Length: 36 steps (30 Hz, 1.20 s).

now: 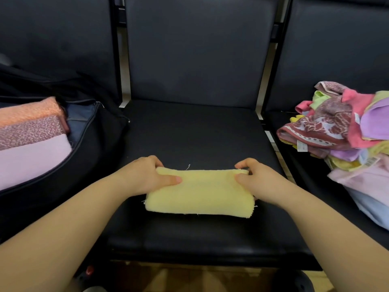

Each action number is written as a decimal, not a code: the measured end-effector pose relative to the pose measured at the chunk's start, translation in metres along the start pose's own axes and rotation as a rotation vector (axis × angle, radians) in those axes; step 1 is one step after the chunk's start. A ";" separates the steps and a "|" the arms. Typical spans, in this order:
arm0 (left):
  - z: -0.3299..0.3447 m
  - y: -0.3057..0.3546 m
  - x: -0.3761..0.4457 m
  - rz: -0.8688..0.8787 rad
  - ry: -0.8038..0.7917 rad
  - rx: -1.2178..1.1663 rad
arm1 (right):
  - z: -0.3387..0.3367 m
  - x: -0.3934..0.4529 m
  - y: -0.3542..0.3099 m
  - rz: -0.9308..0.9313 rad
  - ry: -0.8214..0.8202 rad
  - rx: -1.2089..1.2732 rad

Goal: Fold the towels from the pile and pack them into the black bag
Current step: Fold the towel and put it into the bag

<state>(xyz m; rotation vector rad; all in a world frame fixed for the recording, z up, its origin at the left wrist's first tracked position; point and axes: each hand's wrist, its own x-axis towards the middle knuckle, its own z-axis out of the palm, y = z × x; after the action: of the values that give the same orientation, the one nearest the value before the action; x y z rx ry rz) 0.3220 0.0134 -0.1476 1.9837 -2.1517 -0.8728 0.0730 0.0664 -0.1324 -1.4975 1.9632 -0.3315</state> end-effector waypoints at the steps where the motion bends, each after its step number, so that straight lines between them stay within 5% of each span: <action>1: -0.002 0.001 0.000 -0.011 -0.037 -0.018 | -0.001 0.000 -0.002 0.004 -0.022 0.031; 8: -0.006 -0.002 0.001 -0.041 -0.243 0.052 | 0.003 -0.002 -0.009 -0.016 -0.040 0.000; 14: -0.011 0.002 -0.016 -0.076 -0.217 -0.248 | 0.010 -0.010 -0.015 -0.035 -0.072 -0.046; 20: -0.013 -0.002 -0.032 0.060 -0.038 -0.390 | 0.006 -0.026 -0.018 -0.085 -0.244 0.068; 30: -0.021 0.005 -0.064 0.541 0.172 -0.461 | 0.028 -0.050 -0.076 -0.420 -0.131 0.004; 36: -0.044 -0.007 -0.068 0.530 0.332 -0.455 | 0.042 -0.043 -0.104 -0.448 -0.165 0.070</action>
<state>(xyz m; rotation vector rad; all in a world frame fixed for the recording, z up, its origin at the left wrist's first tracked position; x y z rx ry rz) 0.3578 0.0623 -0.0928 1.1675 -1.9201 -0.7800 0.1853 0.0808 -0.0922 -1.8483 1.4627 -0.4453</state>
